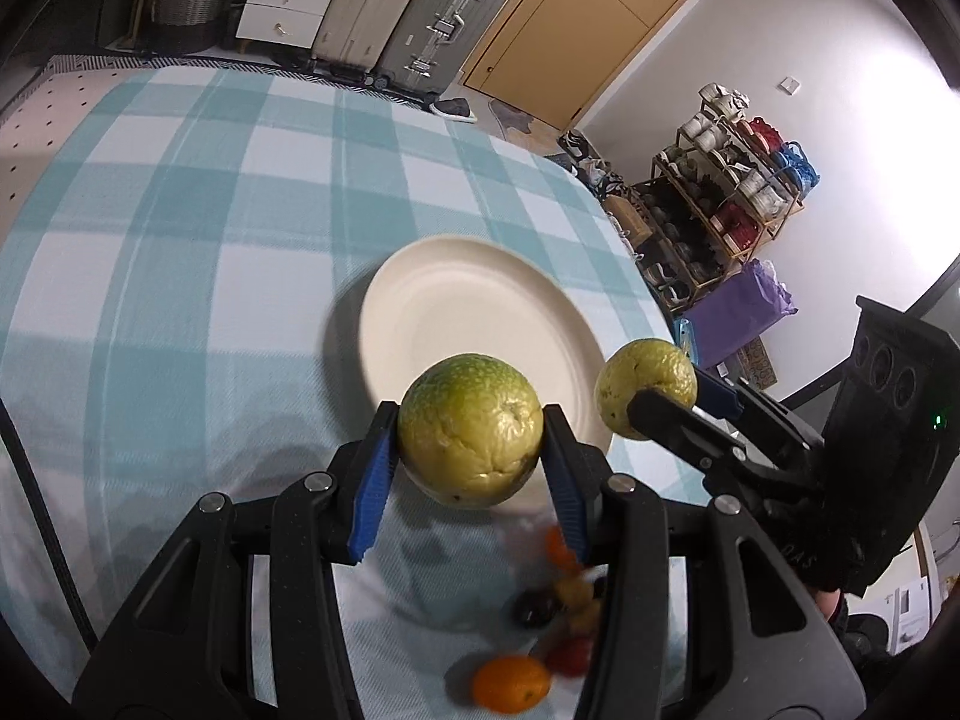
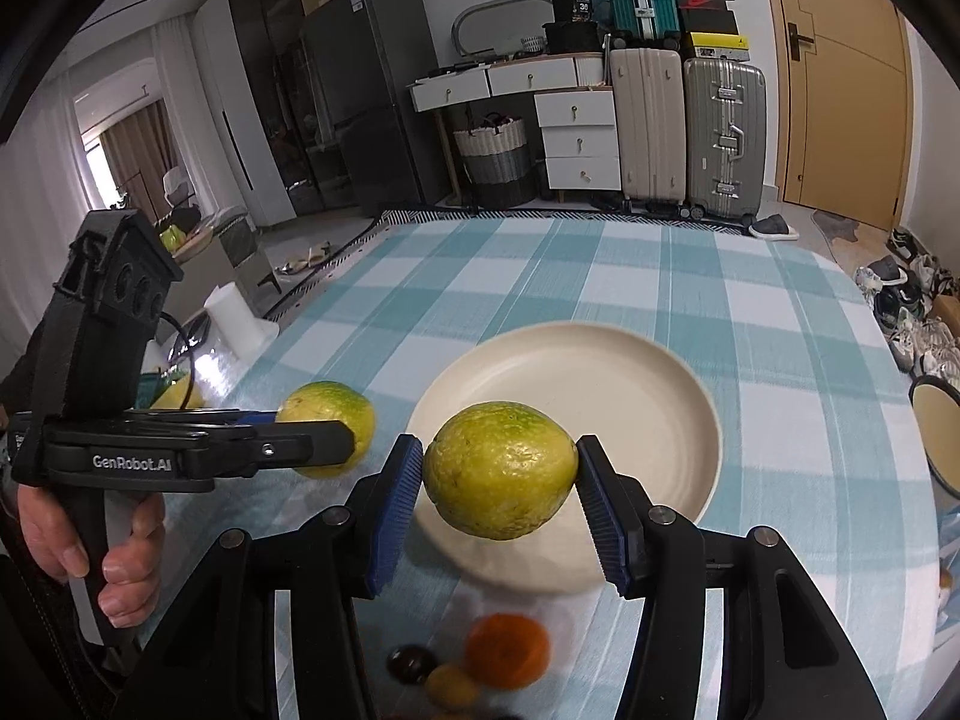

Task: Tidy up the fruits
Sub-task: 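Carry both citrus over the cream plate and open both grippers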

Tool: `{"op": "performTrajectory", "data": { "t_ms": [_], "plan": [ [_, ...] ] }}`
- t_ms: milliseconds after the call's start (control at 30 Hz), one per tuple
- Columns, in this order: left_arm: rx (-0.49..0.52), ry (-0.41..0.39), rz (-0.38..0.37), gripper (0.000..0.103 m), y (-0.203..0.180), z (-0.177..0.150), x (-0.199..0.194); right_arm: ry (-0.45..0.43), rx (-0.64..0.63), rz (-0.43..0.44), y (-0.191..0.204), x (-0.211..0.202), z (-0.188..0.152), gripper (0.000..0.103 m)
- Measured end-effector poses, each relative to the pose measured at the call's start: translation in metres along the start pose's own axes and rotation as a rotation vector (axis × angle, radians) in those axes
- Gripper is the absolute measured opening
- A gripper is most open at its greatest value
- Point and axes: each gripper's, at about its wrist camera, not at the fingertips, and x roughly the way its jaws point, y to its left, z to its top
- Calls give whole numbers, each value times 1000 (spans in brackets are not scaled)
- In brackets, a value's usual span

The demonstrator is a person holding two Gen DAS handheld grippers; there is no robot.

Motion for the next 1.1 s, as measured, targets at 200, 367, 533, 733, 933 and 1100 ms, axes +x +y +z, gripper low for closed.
{"op": "performTrajectory", "data": {
  "t_ms": [200,367,533,733,933,1100],
  "plan": [
    [15,7,7,43,-12,39,25,-17,22,17,-20,9,23,53],
    [9,32,9,43,-16,63,53,-17,42,30,-36,25,35,53],
    [2,61,6,44,-16,81,85,-11,68,37,-57,45,39,53],
    [-22,96,9,43,-9,89,114,0,87,60,-78,66,40,53],
    [-40,112,17,44,0,91,133,28,96,66,-86,85,35,53],
    [-60,130,21,44,6,91,144,30,94,72,-88,93,35,49]
  ]
}}
